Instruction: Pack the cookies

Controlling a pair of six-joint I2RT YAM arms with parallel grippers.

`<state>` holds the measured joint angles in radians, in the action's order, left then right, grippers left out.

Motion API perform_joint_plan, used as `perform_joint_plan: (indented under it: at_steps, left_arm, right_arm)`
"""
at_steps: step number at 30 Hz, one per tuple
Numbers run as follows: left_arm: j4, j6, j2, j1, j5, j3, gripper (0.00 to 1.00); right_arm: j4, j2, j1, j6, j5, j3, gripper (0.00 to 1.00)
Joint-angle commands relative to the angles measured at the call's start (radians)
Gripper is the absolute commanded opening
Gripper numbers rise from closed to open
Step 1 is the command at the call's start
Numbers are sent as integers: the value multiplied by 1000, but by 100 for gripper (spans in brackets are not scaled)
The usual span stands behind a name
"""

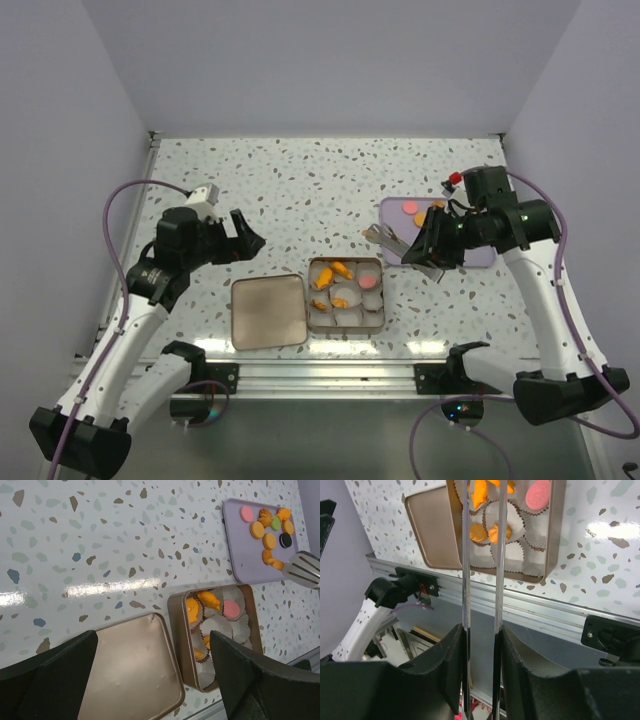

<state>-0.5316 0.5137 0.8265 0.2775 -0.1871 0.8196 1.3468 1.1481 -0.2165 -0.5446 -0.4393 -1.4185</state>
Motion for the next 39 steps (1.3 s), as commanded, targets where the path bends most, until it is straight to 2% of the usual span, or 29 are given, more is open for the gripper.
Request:
perform_joint_plan:
  at_steps: [1, 11, 20, 39]
  left_arm:
    - [42, 14, -23, 5, -14, 13, 100]
    - [27, 32, -73, 5, -8, -26, 100]
    - [16, 34, -90, 5, -8, -39, 100]
    - [-31, 36, -124, 5, 9, -33, 100]
  right_arm:
    - [132, -31, 3, 70, -96, 3, 29]
    - [233, -138, 2, 124, -108, 131, 29]
    - [236, -260, -11, 87, -162, 294, 29]
    - [238, -471, -12, 68, -131, 515, 28]
